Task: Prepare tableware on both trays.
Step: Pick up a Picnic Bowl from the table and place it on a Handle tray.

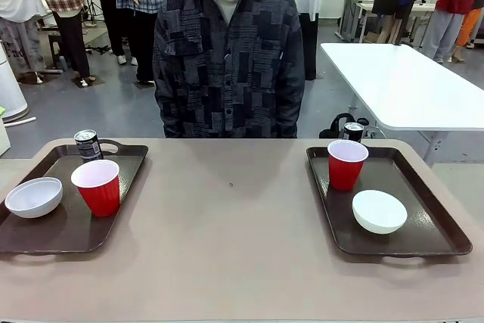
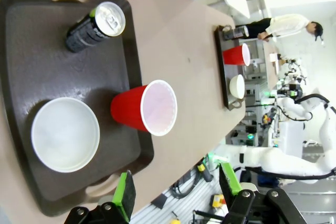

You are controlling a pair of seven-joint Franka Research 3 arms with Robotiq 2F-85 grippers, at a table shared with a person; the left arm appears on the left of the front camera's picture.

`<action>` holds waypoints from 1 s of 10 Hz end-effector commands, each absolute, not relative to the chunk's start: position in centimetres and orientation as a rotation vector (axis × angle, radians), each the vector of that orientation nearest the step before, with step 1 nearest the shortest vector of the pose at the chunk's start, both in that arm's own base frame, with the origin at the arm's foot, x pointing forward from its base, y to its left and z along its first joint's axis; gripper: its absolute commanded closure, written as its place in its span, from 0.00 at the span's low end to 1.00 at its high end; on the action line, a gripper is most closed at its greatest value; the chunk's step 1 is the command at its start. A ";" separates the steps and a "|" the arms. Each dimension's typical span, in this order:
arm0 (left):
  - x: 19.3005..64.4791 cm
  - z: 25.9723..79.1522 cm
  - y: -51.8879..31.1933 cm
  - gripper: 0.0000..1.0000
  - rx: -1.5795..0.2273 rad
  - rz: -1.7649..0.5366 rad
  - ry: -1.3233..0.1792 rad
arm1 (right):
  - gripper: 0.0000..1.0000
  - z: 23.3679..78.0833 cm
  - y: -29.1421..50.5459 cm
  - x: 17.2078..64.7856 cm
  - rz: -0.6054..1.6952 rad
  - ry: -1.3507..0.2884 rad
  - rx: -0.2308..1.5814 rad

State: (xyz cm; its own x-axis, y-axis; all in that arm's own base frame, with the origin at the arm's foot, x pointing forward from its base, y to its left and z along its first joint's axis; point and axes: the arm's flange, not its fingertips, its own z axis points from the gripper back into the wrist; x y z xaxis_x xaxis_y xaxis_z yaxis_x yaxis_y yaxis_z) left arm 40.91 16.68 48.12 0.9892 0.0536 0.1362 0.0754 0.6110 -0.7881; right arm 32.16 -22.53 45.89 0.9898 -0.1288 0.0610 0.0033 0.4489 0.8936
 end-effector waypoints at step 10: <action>40.9 48.3 16.7 0.15 -0.916 -0.018 -0.150 | 0.00 45.9 -22.5 32.2 -0.082 -0.126 1.103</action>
